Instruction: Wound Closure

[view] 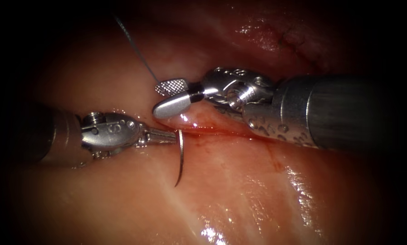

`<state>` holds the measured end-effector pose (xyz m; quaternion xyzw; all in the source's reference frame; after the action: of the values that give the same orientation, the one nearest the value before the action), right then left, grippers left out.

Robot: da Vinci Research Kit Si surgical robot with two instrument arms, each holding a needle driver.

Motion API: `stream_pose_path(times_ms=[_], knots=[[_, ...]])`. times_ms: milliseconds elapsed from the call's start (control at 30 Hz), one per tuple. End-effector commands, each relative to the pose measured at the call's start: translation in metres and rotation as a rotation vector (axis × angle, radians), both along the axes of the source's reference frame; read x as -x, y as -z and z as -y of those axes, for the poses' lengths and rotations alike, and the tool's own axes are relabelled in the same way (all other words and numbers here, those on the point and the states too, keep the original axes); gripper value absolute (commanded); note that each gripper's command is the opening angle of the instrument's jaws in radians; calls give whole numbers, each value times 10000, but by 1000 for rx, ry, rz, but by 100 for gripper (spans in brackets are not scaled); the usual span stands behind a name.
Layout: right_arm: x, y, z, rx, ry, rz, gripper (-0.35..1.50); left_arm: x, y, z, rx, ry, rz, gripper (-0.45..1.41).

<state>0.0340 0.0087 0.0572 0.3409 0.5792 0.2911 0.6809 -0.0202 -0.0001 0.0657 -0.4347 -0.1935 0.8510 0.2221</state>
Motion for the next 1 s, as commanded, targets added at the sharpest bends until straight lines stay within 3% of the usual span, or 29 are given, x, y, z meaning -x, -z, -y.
stream_pose_path(times_ms=[33, 100, 233, 267, 600, 733, 1000], knots=[[-1, -17, -5, 96, -4, 1, 126, 5, -6, 8, -4, -1, 1, -35], [9, -27, -14, 201, -23, 22, 135, 5, -6, 8, -4, 0, 1, -35], [29, -36, -27, 278, -64, 101, 146, 9, -4, 9, -5, 2, 0, -35], [45, -39, -33, 298, -73, 131, 148, 11, -1, 11, -2, -2, 2, -30], [116, -27, -53, 291, -120, 230, 148, 21, 20, 18, 101, -72, 28, -8], [129, -27, -51, 303, -143, 235, 146, 25, 34, 29, 165, -97, 51, 22], [133, -40, -44, 318, -154, 231, 145, 26, 61, 35, 303, -107, 125, 32]])
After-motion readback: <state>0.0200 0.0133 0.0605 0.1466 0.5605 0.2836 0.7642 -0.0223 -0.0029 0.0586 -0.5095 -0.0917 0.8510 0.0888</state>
